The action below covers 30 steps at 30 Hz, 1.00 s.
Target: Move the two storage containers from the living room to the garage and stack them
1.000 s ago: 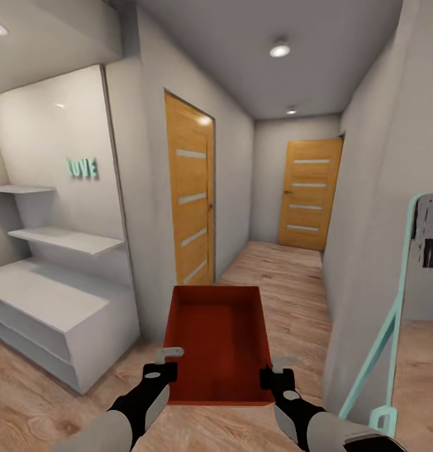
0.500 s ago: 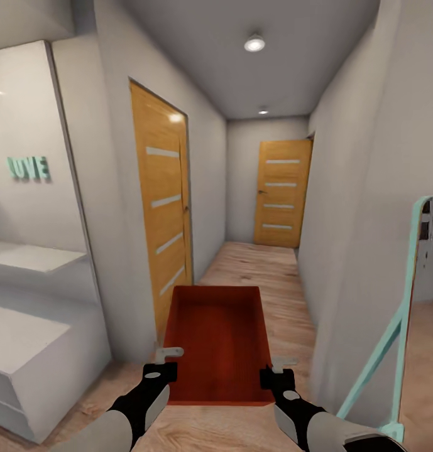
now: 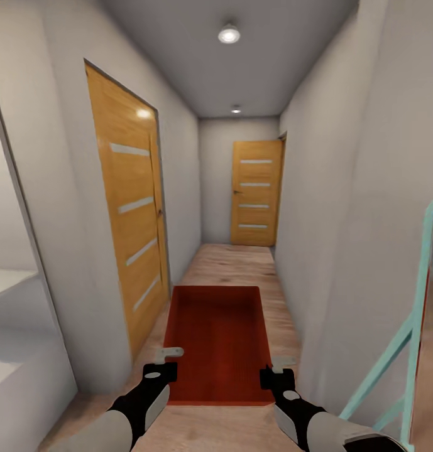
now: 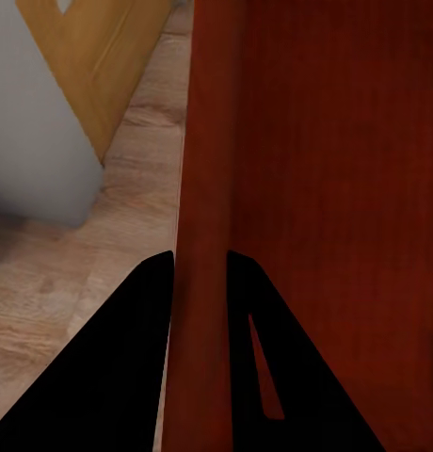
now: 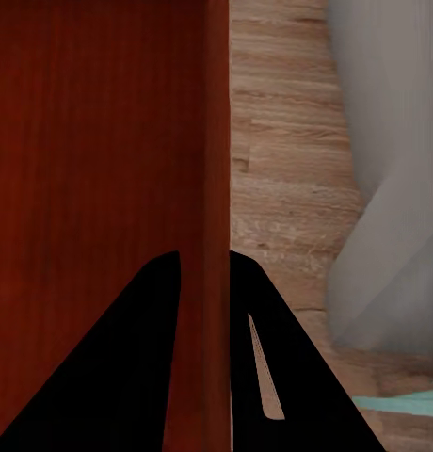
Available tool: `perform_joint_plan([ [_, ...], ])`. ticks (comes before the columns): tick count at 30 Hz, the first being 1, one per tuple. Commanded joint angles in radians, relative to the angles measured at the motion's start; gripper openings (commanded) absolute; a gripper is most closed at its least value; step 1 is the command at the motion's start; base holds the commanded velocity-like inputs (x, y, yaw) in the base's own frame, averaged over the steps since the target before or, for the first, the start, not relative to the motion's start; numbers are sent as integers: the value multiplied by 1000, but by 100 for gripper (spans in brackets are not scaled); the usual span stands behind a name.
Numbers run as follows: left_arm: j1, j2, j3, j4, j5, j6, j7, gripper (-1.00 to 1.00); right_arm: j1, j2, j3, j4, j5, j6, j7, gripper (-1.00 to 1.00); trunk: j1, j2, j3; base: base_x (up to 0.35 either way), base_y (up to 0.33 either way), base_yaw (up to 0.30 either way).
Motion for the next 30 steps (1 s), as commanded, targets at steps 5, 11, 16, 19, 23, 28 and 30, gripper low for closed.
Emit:
perform_joint_plan([
  [5,-1,2,85,-6,-17,-23,15,-100,0,1,-55,1,14,2,4,-100,1,-1,-2,321,172,-139],
  [11,-1,2,85,-6,-17,-23,14,-100,0,1,-55,1,14,2,4,-100,1,-1,-2,321,159,-11],
  [16,-1,3,85,-6,-17,-23,14,-100,0,1,-55,1,14,3,4,-100,1,-1,-2,321,37,-1],
  [19,-1,2,85,-6,-17,-23,14,-100,0,1,-55,1,14,3,4,-100,1,-1,-2,321,6,0],
  [23,-1,2,85,-6,-17,-23,14,-100,0,1,-55,1,14,3,4,-100,1,-1,-2,321,1,0],
  [28,-1,2,85,-6,-17,-23,14,-100,0,1,-55,1,14,3,5,-100,1,-1,-2,321,0,0],
  [30,-1,2,85,-6,-17,-23,14,-100,0,1,-55,1,14,3,4,-100,1,-1,-2,321,0,-51],
])
